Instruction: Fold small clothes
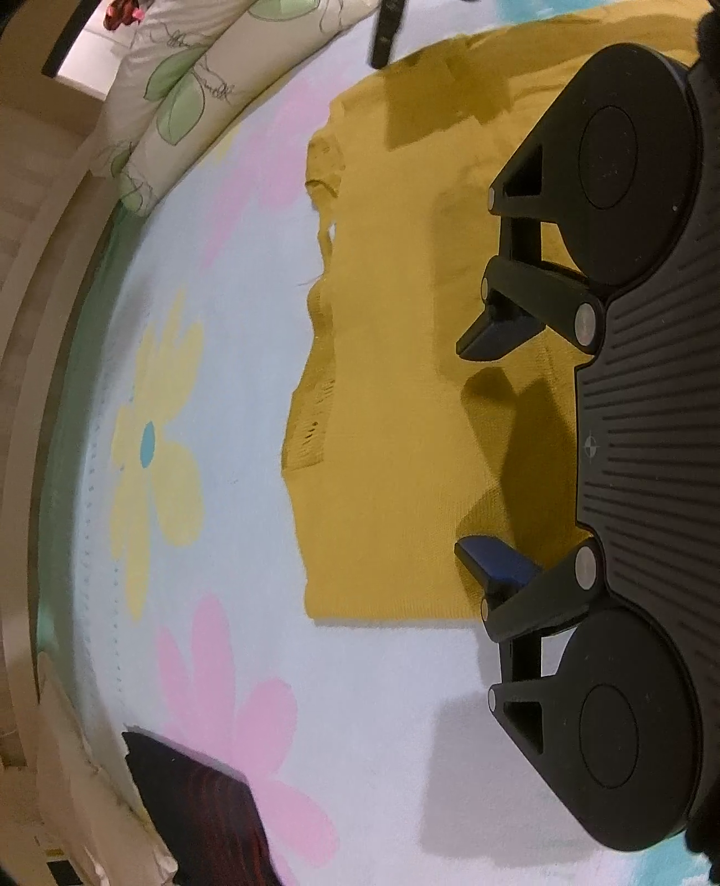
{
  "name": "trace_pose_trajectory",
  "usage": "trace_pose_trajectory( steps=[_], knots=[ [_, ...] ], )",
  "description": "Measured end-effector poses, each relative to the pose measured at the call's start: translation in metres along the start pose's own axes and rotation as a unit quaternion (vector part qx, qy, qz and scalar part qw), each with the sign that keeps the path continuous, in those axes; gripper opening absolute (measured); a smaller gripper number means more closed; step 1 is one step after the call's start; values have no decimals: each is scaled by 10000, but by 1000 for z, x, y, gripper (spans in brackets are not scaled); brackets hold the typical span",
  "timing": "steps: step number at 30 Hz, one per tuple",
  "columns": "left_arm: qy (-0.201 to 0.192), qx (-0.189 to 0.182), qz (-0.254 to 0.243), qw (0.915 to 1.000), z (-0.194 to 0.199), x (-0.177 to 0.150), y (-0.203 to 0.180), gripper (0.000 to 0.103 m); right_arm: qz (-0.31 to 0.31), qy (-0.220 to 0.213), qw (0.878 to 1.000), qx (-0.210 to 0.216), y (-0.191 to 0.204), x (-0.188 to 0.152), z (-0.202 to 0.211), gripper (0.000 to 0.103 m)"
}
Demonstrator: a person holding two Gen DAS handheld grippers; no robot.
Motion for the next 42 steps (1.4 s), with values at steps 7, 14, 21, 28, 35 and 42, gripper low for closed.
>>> trace_pose_trajectory(
  steps=[7, 14, 21, 28, 35, 42],
  knots=[
    [-9, 79, -138, 9999, -3, -6, 3, 84, 111, -115, 9989, 449, 23, 2, 0, 62],
    [150, 74, -237, 9996, 0, -10, 1, 98, -159, 60, 9997, 195, -1, 0, 3, 75],
    [-46, -44, -320, 9995, 48, -8, -8, 98, -401, -67, 9978, 522, -15, 10, 52, 86],
    [-423, -71, -259, 9987, 114, -11, -23, 98, -467, -15, 9942, 967, -13, 3, 108, 101],
    [-424, -129, -269, 9987, 164, -51, -36, 98, -656, 71, 9887, 1343, -14, -26, 170, 103],
    [-114, -147, -431, 9989, 192, -102, -44, 98, -918, 487, 9821, 1569, -13, -84, 217, 103]
  ],
)
Point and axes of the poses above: each gripper's, at about its wrist camera, not at the fingertips, and z roughly against the way its jaws point, y to its left, x to its top, the point moved 5 cm from there along -z, roughly the way its jaws point, and after that the axes turned 14 degrees about -y, right-handed, at the moved point
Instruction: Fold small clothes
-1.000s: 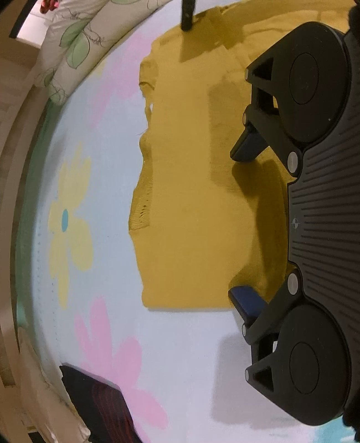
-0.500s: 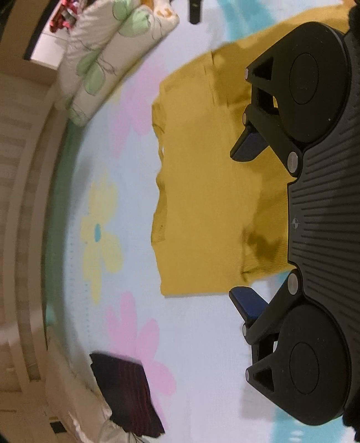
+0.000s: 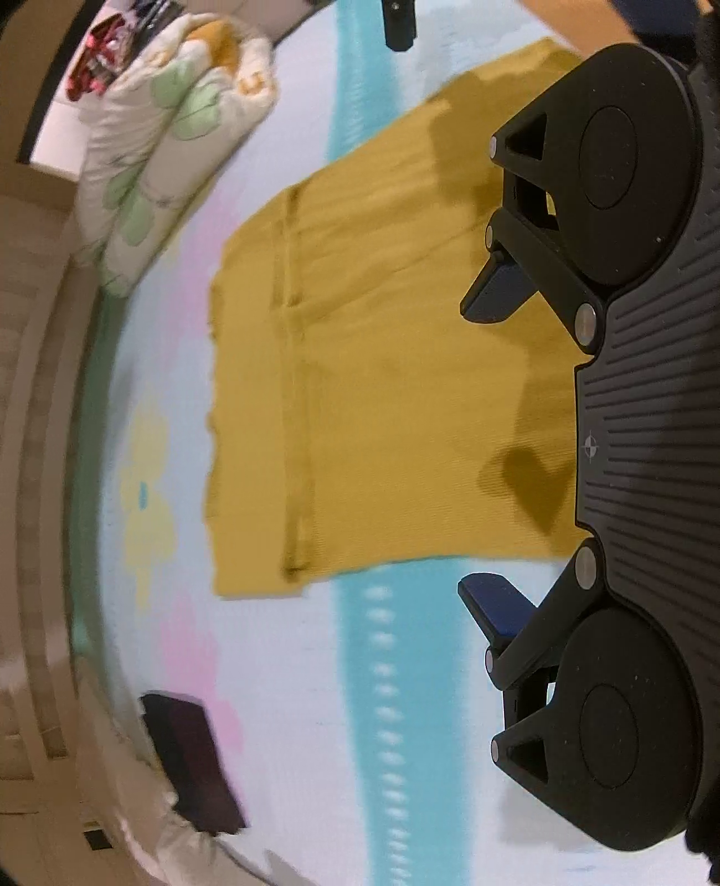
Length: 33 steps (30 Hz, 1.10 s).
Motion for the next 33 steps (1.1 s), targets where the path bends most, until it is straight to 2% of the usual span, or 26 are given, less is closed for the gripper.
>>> trace_pose_trajectory(
  steps=[4, 10, 14, 19, 28, 33],
  knots=[
    [202, -10, 167, 9997, 12, -27, 5, 98, -220, 439, 9988, 24, -9, -37, 6, 103],
    [429, 48, 296, 9986, 16, -48, 12, 98, -343, 830, 9958, -178, -31, -68, 12, 103],
    [660, -39, 472, 9967, 12, -59, 12, 98, -641, 995, 9928, -195, -43, -78, 12, 103],
    [716, -6, 612, 9956, 7, -67, 14, 101, -961, 1167, 9885, -34, -44, -90, 8, 103],
    [704, -112, 1134, 9910, 5, -68, 26, 102, -935, 1262, 9875, 147, -37, -97, 1, 103],
    [661, -251, 1562, 9852, 9, -66, 36, 102, -975, 1253, 9871, 203, -37, -97, 0, 103]
  ],
)
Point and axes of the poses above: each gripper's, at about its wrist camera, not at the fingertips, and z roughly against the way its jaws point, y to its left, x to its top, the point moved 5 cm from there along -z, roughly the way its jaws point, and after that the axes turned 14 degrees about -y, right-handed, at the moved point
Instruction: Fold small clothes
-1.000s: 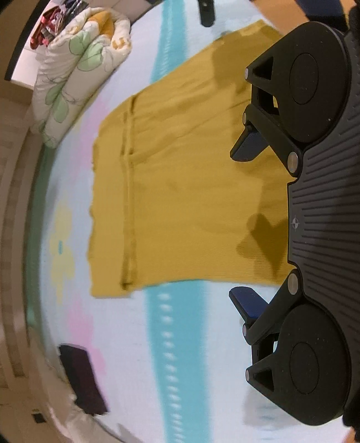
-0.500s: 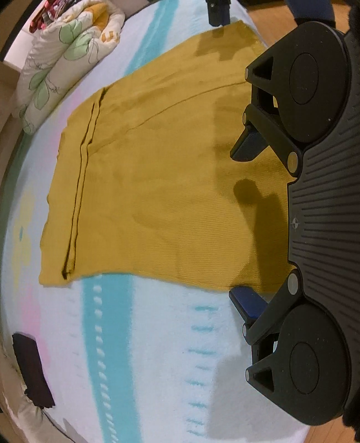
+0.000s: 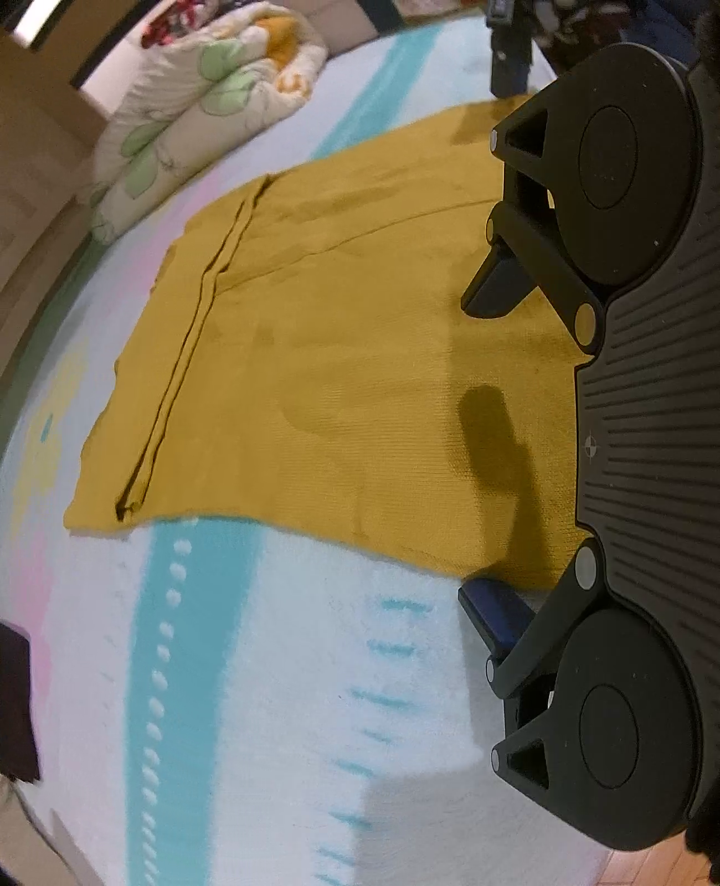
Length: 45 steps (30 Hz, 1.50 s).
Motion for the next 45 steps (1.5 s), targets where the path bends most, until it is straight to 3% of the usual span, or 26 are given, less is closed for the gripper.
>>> trace_pose_trajectory(
  steps=[10, 26, 32, 34, 36, 42, 43, 44, 45],
  knots=[
    [378, 232, -205, 9988, 2, -10, 1, 102, 8, 9, 10000, 29, 1, -1, 0, 103],
    [277, 228, 186, 9992, -3, -9, 3, 101, 46, -18, 10000, 58, 5, -3, -2, 103],
    [318, 540, -216, 9978, -2, -10, -2, 83, 183, -3, 9998, 35, 9, -6, -1, 103],
    [283, 608, -274, 9974, -1, -9, -1, 72, 228, 15, 9997, 22, 12, -7, -2, 102],
    [245, 682, -288, 9970, 2, -8, 1, 62, 257, 8, 9997, -34, 13, -7, -1, 97],
    [106, 818, -409, 9957, 7, -4, 1, 24, 240, -44, 9997, -77, 10, -5, 3, 63],
    [106, 809, -408, 9958, 7, -4, 1, 20, 253, -47, 9996, -92, 10, -5, 4, 52],
    [85, 791, -395, 9960, 8, -4, 1, 15, 265, -47, 9996, -103, 9, -5, 4, 34],
    [43, 715, -368, 9968, 9, -3, 0, 6, 251, -25, 9996, -94, 9, -6, 4, 22]
  ],
)
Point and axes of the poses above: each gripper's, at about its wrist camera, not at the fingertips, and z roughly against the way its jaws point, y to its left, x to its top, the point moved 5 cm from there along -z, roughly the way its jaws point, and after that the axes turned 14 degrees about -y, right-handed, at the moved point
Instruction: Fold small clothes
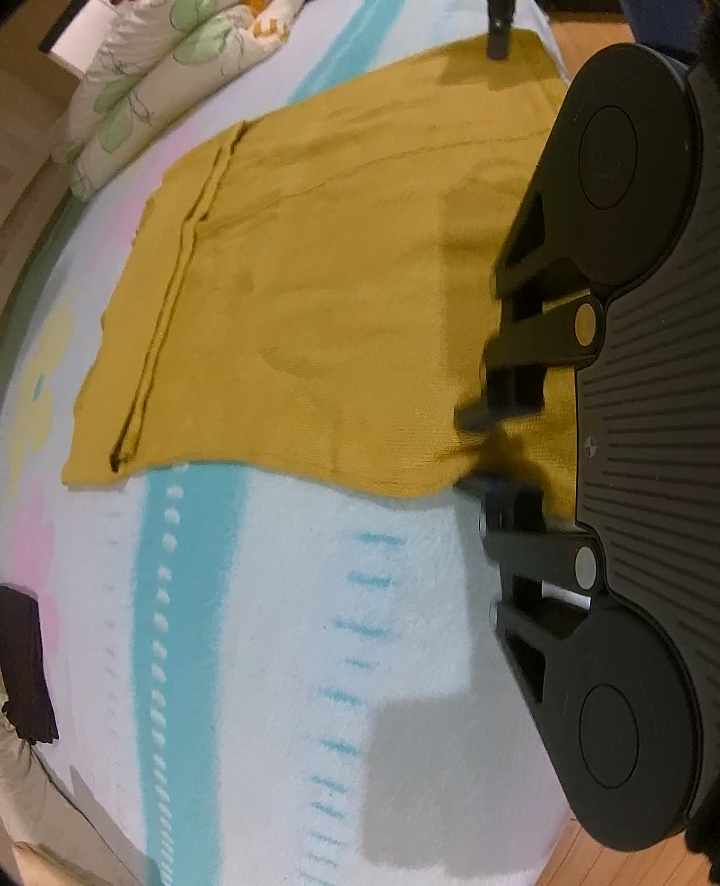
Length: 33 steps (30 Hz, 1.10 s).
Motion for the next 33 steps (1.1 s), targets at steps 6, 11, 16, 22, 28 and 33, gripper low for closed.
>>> trace_pose_trajectory(
  steps=[6, 11, 16, 22, 28, 33],
  knots=[
    [-519, -238, 10, 9984, 14, 12, -8, 5, -62, -218, 9988, 441, 7, 6, 9, 13],
    [-984, -361, 341, 9939, 27, 30, -9, 5, -397, -974, 9910, 825, 7, 28, 31, 13],
    [-1357, -372, 556, 9885, 34, 56, -12, 5, -630, -1614, 9796, 1019, 13, 50, 45, 13],
    [-1644, -397, 742, 9828, 33, 95, -14, 5, -861, -2239, 9656, 1000, 14, 80, 55, 13],
    [-1764, -397, 600, 9817, 18, 144, -22, 5, -846, -2530, 9590, 951, 30, 117, 49, 13],
    [-1839, -331, 514, 9810, -1, 179, -22, 5, -812, -2604, 9581, 876, 40, 153, 30, 13]
  ],
)
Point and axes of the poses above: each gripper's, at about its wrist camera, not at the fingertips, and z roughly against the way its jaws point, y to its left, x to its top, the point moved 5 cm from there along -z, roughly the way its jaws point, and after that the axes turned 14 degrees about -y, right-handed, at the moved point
